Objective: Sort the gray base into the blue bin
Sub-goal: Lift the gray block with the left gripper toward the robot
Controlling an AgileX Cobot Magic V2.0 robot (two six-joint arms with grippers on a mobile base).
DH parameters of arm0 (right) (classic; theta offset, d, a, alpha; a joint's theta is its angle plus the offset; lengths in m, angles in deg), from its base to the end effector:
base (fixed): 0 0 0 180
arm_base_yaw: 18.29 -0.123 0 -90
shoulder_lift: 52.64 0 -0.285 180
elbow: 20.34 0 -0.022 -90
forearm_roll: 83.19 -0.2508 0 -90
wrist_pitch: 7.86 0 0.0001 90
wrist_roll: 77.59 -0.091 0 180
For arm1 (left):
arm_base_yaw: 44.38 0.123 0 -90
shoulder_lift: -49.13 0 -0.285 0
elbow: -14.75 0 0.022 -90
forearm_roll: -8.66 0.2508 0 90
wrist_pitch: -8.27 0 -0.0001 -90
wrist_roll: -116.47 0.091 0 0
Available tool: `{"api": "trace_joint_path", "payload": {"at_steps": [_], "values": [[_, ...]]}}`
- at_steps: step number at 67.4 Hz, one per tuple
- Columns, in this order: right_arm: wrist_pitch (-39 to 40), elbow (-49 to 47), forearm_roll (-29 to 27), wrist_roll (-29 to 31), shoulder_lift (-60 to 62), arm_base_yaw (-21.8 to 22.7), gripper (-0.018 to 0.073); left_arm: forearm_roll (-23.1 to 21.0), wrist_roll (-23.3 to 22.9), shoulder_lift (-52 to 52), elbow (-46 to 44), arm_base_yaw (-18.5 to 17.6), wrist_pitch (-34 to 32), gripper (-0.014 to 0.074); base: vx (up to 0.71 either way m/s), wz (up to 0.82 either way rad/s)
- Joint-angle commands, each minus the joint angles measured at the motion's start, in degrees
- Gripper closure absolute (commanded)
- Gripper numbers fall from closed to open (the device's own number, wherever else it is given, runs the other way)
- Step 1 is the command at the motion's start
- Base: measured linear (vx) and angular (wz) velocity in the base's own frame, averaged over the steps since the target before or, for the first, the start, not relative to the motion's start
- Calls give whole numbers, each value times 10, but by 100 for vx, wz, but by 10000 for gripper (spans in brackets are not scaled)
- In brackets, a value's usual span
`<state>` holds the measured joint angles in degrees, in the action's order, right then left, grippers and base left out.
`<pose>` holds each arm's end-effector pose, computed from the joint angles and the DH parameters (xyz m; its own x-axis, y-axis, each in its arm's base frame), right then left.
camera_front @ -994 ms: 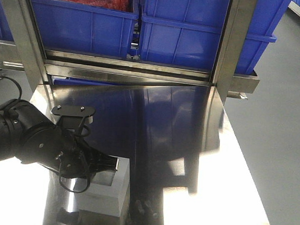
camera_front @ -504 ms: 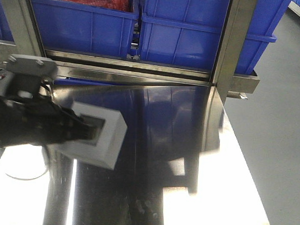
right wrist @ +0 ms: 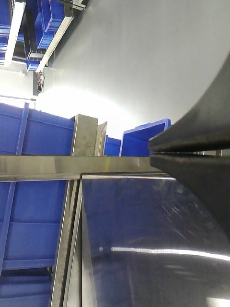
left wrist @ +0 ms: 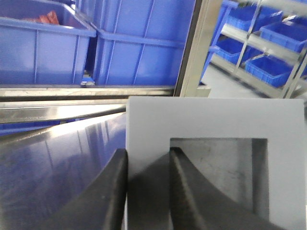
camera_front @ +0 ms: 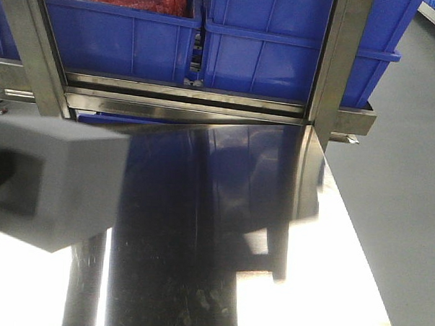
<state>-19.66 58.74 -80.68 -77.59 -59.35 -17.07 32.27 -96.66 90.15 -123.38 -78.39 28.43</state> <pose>0.0556 -0.0020 0.1846 -0.1330 -0.0400 -0.9903 0.0245 0.9987 -0.0437 0.1060 -0.0564 0.3449 -0.2450 -0.0590 -0.9677 0.4030 0.9016 -0.1570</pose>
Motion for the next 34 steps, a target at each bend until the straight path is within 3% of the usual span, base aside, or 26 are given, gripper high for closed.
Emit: {"api": "trace_joint_path", "payload": {"at_steps": [1,18,34], "values": [[46,3,5,7,4,4,564,8,-2,-63,24,-4,-65,604,0,0],[46,3,5,7,4,4,564,49,-2,-228,142,-4,-67,604,0,0],[46,3,5,7,4,4,564,53,-2,-268,169,-4,-82,604,0,0]]}}
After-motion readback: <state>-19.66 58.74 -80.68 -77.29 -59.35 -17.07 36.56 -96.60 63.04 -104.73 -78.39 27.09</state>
